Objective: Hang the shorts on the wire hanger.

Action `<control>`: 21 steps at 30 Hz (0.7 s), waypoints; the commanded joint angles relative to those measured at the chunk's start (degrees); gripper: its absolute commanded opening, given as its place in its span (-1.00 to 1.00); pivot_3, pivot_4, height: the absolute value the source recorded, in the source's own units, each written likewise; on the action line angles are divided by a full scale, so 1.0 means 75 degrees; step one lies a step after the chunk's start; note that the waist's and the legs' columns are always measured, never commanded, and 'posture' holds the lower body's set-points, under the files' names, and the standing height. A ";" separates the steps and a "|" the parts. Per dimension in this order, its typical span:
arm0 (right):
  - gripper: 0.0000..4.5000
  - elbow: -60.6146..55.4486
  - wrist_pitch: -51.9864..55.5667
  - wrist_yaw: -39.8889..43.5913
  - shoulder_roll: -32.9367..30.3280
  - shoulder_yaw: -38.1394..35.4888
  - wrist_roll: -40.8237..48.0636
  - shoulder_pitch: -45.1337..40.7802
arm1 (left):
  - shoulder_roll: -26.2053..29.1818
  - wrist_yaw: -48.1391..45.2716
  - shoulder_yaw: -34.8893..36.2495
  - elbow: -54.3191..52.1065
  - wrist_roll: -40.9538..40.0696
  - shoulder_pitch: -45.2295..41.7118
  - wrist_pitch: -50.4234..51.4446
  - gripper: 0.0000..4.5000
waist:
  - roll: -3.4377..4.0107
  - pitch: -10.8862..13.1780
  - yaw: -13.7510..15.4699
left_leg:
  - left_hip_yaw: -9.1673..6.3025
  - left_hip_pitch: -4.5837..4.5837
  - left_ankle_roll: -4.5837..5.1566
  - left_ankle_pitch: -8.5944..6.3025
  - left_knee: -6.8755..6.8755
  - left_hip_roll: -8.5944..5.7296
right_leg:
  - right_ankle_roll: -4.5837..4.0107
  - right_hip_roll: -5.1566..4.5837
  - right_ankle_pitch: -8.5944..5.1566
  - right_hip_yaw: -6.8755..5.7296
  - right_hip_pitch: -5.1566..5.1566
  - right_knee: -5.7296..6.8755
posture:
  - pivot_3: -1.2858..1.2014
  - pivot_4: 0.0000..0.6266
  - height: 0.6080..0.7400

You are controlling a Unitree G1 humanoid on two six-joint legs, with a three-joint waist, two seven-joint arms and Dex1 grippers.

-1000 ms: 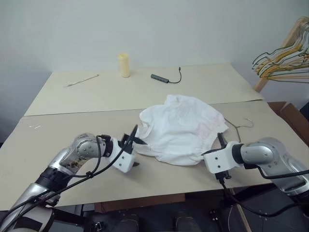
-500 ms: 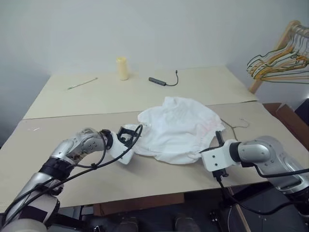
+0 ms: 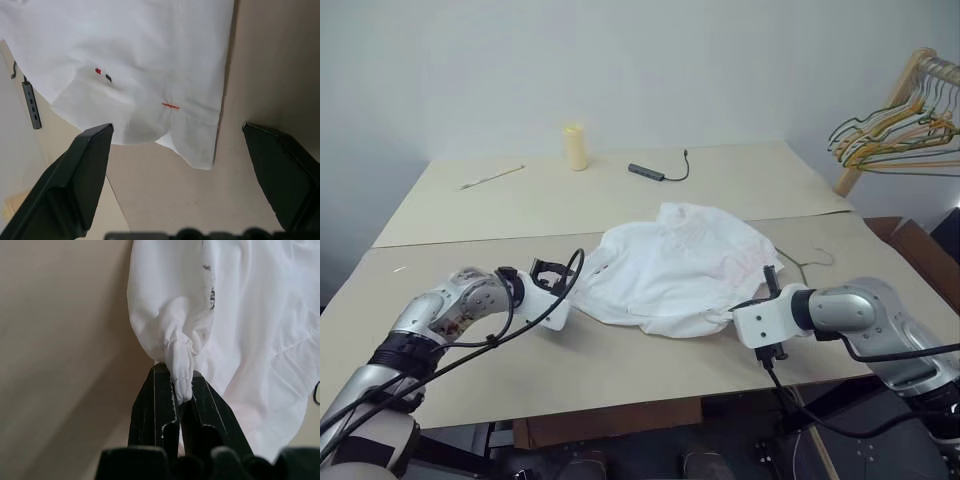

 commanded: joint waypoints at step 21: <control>-1.00 -0.0133 0.0193 -0.0305 -0.0028 -0.0407 -0.0190 -0.0170 | -0.0046 0.0579 0.0122 0.1123 0.0186 -0.0491 -0.0195 -0.99 | 0.0004 -0.0005 -0.0010 | -0.0006 -0.0020 0.0002 -0.0002 0.0048 -0.0004 | 0.0004 0.0001 0.0001 -0.0002 -0.0002 0.0015 | -0.04 -1.00 1.00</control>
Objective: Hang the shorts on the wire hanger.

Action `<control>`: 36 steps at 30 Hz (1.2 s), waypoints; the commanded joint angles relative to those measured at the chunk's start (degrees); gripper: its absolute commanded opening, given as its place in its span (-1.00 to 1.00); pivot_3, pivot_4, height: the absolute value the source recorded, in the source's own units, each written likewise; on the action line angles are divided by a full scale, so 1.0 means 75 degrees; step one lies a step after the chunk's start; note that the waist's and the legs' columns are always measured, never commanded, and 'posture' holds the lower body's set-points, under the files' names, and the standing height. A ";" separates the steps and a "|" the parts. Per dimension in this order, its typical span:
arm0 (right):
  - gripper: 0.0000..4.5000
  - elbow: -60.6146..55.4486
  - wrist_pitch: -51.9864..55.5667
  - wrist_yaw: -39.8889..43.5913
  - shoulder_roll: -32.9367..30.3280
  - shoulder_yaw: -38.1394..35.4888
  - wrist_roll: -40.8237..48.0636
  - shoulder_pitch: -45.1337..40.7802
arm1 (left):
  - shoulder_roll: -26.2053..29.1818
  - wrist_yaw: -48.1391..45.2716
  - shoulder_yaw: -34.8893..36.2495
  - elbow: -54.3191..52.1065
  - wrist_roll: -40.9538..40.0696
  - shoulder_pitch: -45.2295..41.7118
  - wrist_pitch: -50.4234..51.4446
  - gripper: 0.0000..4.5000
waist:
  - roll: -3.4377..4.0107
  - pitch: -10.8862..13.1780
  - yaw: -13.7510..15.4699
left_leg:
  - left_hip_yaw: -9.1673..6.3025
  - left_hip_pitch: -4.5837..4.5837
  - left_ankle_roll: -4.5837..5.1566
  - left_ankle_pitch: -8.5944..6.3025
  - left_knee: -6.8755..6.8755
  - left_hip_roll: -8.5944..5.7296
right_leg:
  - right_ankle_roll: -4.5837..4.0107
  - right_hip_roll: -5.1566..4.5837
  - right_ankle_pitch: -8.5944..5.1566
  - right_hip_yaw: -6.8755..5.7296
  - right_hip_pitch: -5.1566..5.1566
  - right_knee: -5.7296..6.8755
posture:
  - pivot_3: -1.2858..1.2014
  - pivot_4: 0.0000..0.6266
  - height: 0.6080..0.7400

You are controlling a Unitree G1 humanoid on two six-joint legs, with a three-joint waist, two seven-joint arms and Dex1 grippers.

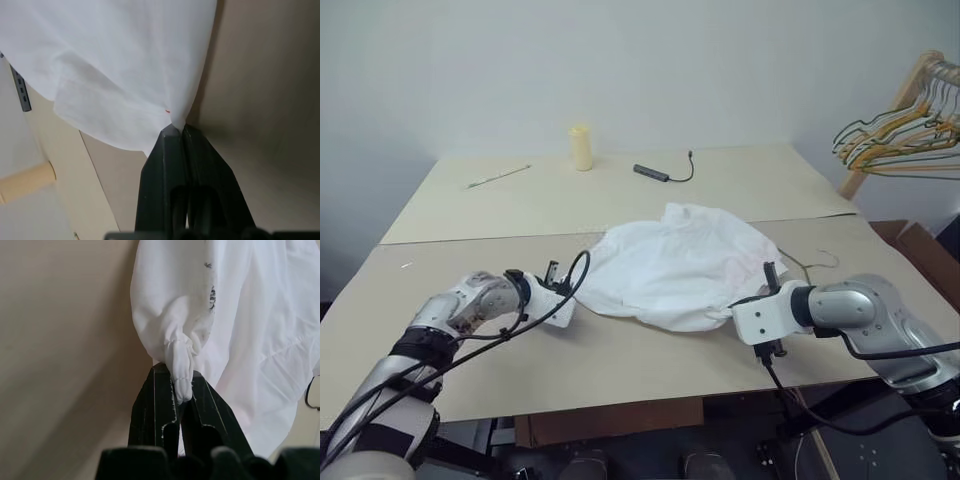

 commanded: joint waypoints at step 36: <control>-1.00 1.1975 -0.1900 -0.8187 0.3440 0.0545 -0.1570 -0.9324 | -0.0891 0.5693 0.1713 0.4563 -0.1868 -0.7092 0.3613 -0.99 | -0.0024 0.0032 -0.0562 | -0.0052 0.0037 -0.0086 0.0092 -0.0137 -0.0019 | -0.0020 -0.0030 0.0059 0.0031 -0.0102 0.0015 | 0.00 -1.00 1.00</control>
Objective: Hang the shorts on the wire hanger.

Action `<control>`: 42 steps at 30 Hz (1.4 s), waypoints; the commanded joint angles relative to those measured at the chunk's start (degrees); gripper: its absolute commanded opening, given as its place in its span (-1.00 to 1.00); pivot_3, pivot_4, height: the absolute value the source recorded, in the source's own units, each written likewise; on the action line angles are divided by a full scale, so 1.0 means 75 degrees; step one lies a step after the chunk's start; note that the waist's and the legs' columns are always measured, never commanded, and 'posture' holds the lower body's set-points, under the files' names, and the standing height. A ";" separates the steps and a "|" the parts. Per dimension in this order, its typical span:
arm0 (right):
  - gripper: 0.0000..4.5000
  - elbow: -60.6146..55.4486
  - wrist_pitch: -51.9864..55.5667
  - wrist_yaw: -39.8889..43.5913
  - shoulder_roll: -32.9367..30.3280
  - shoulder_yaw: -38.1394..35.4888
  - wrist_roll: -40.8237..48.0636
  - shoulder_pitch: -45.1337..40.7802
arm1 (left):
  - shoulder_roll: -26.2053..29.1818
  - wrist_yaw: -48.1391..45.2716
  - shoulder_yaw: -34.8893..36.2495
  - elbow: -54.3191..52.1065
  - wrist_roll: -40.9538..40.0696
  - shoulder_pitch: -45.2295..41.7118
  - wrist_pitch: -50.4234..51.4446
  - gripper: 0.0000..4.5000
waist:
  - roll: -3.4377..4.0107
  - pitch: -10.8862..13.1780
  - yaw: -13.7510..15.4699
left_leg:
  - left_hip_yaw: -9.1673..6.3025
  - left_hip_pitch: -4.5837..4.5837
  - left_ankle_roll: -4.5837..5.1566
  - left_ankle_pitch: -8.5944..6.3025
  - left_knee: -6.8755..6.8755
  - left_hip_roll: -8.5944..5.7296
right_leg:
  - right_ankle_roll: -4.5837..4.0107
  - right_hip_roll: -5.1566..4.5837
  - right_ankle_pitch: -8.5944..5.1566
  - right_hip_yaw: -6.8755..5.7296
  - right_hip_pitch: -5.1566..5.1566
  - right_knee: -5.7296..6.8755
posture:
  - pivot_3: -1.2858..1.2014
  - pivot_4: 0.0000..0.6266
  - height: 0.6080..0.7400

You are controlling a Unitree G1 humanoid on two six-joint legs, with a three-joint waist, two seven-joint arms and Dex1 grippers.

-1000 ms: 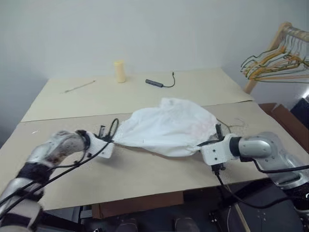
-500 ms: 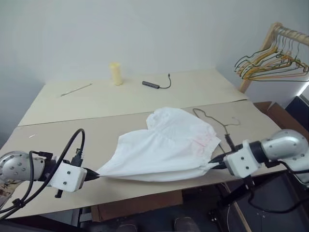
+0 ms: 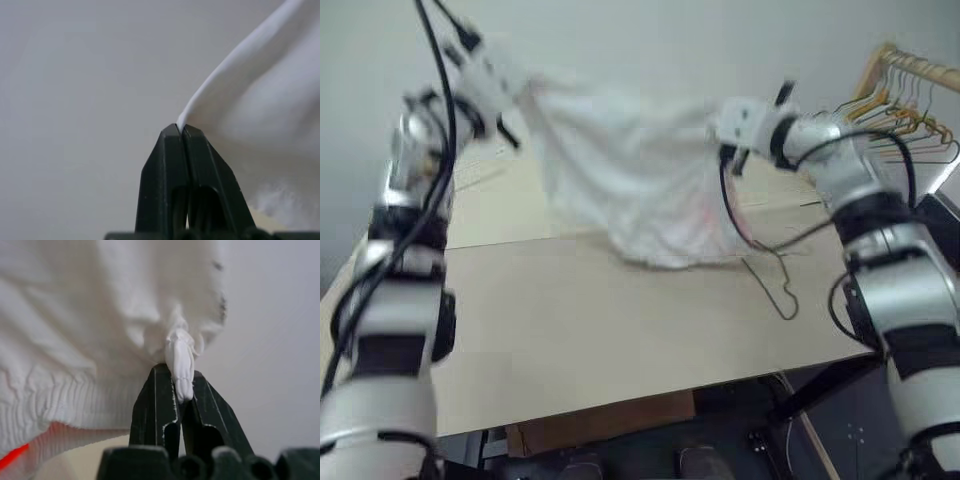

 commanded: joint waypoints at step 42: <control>-1.00 -0.0102 -0.5807 -0.4565 -0.1452 0.3087 -0.4311 0.3709 | 0.4552 -0.7513 0.3753 -1.2052 -0.3994 1.4340 -0.0125 -0.99 | 0.0023 -0.0003 -0.0465 | 0.0067 0.0243 0.0175 -0.0087 0.0000 -0.0045 | 0.0010 -0.0067 -0.0021 -0.0016 0.0218 -0.0027 | 0.01 -0.88 1.00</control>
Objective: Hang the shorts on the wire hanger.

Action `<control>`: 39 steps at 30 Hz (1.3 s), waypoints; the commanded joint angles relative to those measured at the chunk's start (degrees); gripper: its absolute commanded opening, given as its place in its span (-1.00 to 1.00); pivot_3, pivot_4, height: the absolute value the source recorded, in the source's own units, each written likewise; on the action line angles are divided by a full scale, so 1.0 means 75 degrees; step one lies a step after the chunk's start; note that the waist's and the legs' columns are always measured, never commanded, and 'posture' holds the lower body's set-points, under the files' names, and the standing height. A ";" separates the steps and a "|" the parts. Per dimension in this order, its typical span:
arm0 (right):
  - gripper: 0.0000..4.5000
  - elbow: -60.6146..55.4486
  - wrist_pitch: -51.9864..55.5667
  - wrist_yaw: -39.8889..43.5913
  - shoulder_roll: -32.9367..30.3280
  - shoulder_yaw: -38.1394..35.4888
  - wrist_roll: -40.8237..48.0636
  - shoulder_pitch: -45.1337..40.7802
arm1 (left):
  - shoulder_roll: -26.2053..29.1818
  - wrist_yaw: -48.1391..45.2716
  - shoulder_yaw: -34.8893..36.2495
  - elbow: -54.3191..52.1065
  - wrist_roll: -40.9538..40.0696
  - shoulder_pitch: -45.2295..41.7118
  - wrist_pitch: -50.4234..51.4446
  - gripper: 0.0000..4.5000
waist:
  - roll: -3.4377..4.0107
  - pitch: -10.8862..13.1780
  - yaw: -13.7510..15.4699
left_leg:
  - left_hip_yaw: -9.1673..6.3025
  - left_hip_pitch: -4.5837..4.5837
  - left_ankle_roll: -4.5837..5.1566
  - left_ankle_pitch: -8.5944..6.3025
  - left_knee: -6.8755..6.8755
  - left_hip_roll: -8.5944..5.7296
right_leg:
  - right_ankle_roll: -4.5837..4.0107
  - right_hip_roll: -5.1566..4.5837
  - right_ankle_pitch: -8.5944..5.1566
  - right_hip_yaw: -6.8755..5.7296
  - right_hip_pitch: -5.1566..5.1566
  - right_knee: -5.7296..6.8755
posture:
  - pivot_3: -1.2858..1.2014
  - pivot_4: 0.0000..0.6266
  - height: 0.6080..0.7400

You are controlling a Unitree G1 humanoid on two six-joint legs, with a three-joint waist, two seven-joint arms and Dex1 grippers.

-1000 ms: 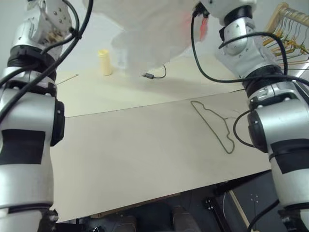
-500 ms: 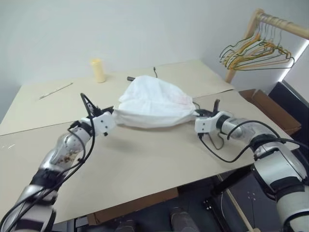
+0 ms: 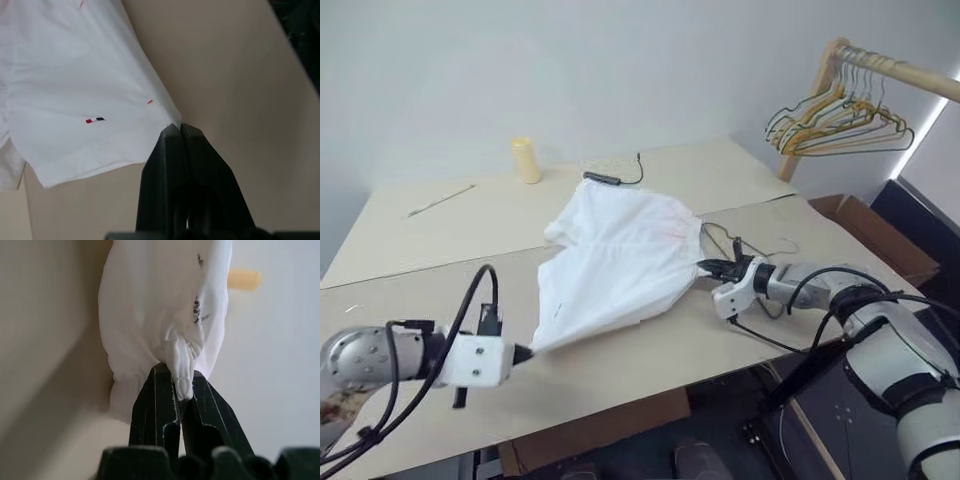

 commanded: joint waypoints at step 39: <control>1.00 -0.7485 0.2572 0.6316 -0.4279 -0.3155 0.9057 0.5658 | -0.1654 -0.0997 0.2069 -0.0811 -0.2966 -0.0891 0.2986 0.99 | -0.0052 0.0179 0.0542 | 0.0131 0.0113 0.0057 -0.0127 0.0006 0.0134 | -0.0013 0.0085 -0.0093 0.0073 0.0138 -0.0117 | -0.03 -0.89 1.00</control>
